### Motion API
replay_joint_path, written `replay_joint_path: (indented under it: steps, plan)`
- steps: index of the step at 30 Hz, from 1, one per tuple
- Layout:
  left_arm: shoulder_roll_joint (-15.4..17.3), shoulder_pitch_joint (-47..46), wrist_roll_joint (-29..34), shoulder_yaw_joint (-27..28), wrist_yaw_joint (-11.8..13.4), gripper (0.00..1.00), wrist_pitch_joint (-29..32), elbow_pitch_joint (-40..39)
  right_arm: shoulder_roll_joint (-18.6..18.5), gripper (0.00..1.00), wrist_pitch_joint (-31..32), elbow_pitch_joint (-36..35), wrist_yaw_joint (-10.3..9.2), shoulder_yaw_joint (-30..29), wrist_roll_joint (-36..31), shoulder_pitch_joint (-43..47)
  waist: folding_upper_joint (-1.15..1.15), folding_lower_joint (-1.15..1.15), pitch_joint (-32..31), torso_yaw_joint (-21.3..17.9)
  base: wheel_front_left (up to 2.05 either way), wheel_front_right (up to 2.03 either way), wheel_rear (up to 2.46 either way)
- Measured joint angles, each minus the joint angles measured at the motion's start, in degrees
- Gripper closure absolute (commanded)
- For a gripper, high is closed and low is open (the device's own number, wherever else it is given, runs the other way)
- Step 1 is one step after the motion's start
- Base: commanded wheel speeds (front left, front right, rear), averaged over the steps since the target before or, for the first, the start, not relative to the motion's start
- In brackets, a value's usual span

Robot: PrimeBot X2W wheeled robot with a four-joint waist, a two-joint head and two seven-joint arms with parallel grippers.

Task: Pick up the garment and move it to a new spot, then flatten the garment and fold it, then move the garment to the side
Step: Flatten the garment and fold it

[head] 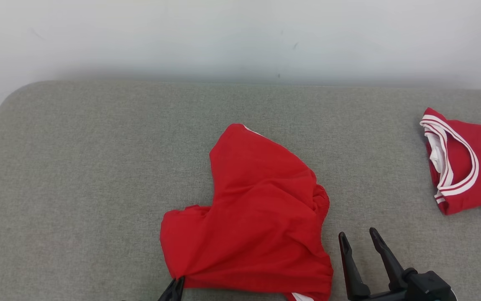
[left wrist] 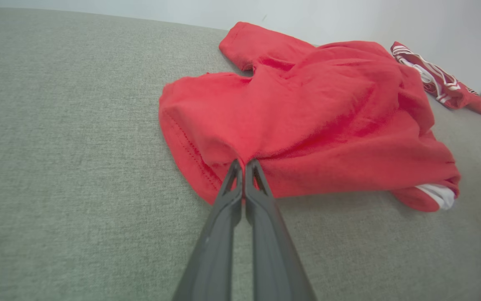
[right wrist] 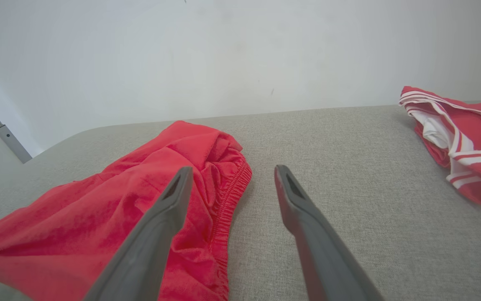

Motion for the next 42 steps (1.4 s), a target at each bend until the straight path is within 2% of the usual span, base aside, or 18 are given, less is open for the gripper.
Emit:
replay_joint_path:
  steps: [6, 13, 22, 30, 31, 32, 33, 37, 42]
  plan:
    - [0.31, 0.96, 0.02, -0.32, 0.44, 1.00, 0.67, -1.64, 0.01, 0.00, 0.01, 0.76, 0.00, 0.75, -0.07, -0.09, 0.00, 0.00, 0.08, 0.13, 0.00, 0.00, 0.00]
    - [0.46, -9.97, 2.57, -1.16, -0.12, 1.00, 0.43, 0.96, 0.02, 0.00, 0.00, 1.21, 0.00, 1.01, -0.49, -1.47, 0.00, 0.01, 0.56, -2.95, 0.00, 0.00, 0.00]
    - [1.79, -25.11, 3.56, -4.92, -1.64, 1.00, 2.75, 13.45, -0.03, 0.00, 0.00, 1.90, 0.00, 1.02, -0.42, -4.66, 0.00, 0.02, 2.63, -8.86, 0.00, 0.00, 0.00]
    - [1.97, -32.07, 1.19, -8.34, -1.97, 1.00, 0.37, 24.10, -0.03, 0.00, 0.00, 2.27, 0.00, 0.57, 0.38, -4.85, 0.00, 0.02, 5.46, -13.43, 0.00, 0.00, 0.00]
    - [1.83, -32.56, 0.86, -8.45, -1.97, 0.90, 0.03, 24.77, -0.04, 0.00, 0.00, 2.35, 0.00, 0.35, 0.41, -4.76, 0.00, 0.02, 5.77, -13.63, 0.00, 0.00, 0.00]
    - [1.69, -32.90, 0.80, -8.49, -1.97, 0.53, -0.37, 24.99, -0.04, 0.00, 0.00, 2.44, 0.00, 0.27, 0.48, -4.66, 0.00, 0.02, 5.99, -13.70, 0.00, 0.00, 0.00]
    - [1.49, -33.17, 0.81, -8.64, -1.98, 0.00, -0.58, 25.25, -0.04, 0.00, 0.00, 2.46, 0.00, 0.26, 0.54, -4.53, 0.01, 0.02, 6.07, -13.61, 0.00, 0.00, 0.00]
    - [0.79, -33.30, 0.56, -8.03, -2.05, 0.00, -0.93, 23.66, -0.02, 0.00, 0.00, 2.49, 0.00, 0.25, 0.52, -4.35, 0.00, 0.02, 5.97, -12.52, 0.00, 0.00, 0.00]
    - [1.19, -29.04, 1.23, -4.70, -1.62, 0.00, -1.09, 15.41, -0.02, 0.00, 0.00, 2.07, 0.00, -0.32, 0.43, -4.26, 0.00, 0.01, 5.22, -10.02, 0.00, 0.00, 0.00]
